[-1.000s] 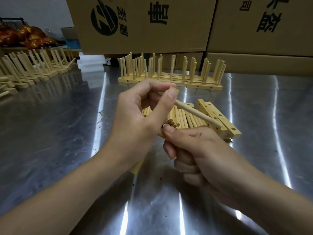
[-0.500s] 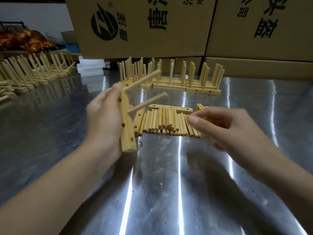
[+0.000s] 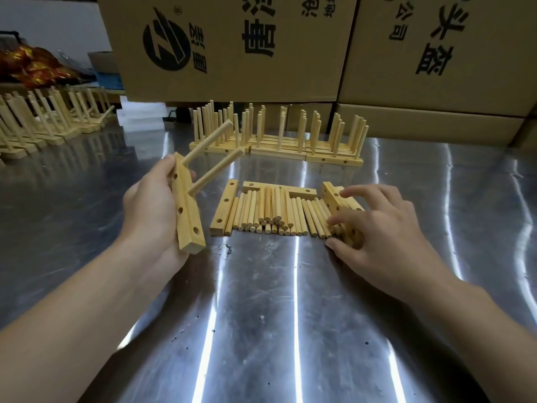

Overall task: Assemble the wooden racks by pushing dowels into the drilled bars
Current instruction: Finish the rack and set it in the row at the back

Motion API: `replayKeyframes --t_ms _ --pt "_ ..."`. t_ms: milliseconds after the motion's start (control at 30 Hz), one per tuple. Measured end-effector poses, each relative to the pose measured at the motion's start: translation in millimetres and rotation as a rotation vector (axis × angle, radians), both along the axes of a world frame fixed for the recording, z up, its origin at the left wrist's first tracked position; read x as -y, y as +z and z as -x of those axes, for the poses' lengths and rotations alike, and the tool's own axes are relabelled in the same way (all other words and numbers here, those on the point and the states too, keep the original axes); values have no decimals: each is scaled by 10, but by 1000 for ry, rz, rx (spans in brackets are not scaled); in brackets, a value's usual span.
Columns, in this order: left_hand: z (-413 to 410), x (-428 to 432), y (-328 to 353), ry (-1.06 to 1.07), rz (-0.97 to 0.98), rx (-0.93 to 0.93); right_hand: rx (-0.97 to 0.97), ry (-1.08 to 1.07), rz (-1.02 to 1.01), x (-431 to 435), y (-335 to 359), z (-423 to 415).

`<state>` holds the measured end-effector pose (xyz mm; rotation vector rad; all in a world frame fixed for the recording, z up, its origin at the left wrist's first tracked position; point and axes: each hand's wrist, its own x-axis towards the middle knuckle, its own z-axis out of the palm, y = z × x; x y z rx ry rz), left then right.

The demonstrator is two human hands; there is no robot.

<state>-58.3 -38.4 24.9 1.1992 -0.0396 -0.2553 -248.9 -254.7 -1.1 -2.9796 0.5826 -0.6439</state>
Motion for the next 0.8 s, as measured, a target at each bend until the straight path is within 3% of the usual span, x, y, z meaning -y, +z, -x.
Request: replayKeyframes --t_ms 267,567,800 --pt "-9 4 -28 -28 -12 9 5 21 -59 -19 -12 -19" --pt "-30 14 -41 -37 -9 -8 -92 -38 138 13 23 16" --pt "-29 21 -50 -33 -17 -20 -46 -14 101 -13 31 6"
